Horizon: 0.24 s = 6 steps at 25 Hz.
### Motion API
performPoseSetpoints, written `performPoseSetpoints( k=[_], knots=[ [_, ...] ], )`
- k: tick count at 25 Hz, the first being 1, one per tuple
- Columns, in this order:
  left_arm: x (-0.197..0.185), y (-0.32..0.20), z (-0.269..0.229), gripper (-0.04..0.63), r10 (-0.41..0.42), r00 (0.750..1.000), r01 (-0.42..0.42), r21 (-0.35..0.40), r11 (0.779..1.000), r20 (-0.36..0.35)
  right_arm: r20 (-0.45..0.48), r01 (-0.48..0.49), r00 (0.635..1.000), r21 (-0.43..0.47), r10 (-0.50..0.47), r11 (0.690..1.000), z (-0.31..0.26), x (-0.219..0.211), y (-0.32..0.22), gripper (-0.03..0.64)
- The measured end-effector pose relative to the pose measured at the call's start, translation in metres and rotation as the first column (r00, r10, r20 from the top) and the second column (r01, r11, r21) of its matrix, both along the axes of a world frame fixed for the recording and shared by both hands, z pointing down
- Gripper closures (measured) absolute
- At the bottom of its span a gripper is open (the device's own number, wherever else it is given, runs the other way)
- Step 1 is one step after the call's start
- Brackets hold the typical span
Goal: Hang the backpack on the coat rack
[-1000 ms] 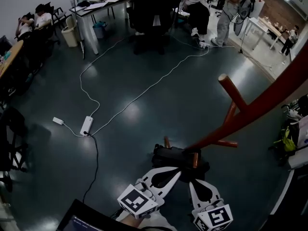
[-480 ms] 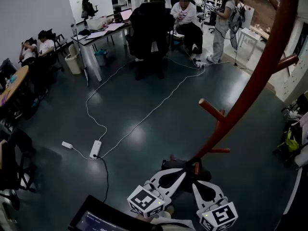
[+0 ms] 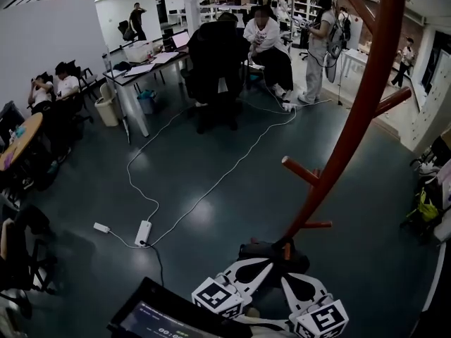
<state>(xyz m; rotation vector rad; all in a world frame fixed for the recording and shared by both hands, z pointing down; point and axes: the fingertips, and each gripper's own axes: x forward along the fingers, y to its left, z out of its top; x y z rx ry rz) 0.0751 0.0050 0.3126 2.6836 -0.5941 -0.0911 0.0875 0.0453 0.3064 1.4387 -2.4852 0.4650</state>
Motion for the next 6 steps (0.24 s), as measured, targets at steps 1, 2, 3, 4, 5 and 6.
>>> performPoseSetpoints(
  k=[1, 2, 3, 4, 5, 6],
  knots=[
    [0.000, -0.003, -0.002, 0.586, 0.003, 1.000, -0.003, 0.001, 1.000, 0.001, 0.003, -0.004, 1.000, -0.004, 0.004, 1.000, 0.001, 0.002, 0.001, 0.595],
    [0.001, -0.005, -0.004, 0.586, 0.005, 1.000, -0.005, 0.005, 1.000, 0.001, 0.005, -0.008, 1.000, -0.006, 0.008, 1.000, 0.001, 0.005, 0.001, 0.595],
    [0.002, -0.006, -0.006, 0.586, 0.007, 1.000, -0.007, 0.012, 1.000, 0.001, 0.005, -0.011, 1.000, -0.007, 0.011, 1.000, 0.001, 0.007, 0.000, 0.597],
    [0.003, -0.006, -0.008, 0.586, 0.008, 1.000, -0.008, 0.017, 1.000, -0.001, 0.003, -0.012, 1.000, -0.006, 0.012, 1.000, 0.000, 0.008, 0.000, 0.597],
    [0.004, -0.006, -0.010, 0.584, 0.008, 1.000, -0.008, 0.022, 1.000, -0.004, 0.001, -0.012, 1.000, -0.004, 0.012, 1.000, -0.001, 0.009, -0.001, 0.597],
    [0.005, -0.006, -0.013, 0.585, 0.008, 1.000, -0.008, 0.025, 1.000, -0.007, -0.001, -0.012, 1.000, -0.003, 0.012, 1.000, -0.002, 0.010, -0.002, 0.597]
  ],
)
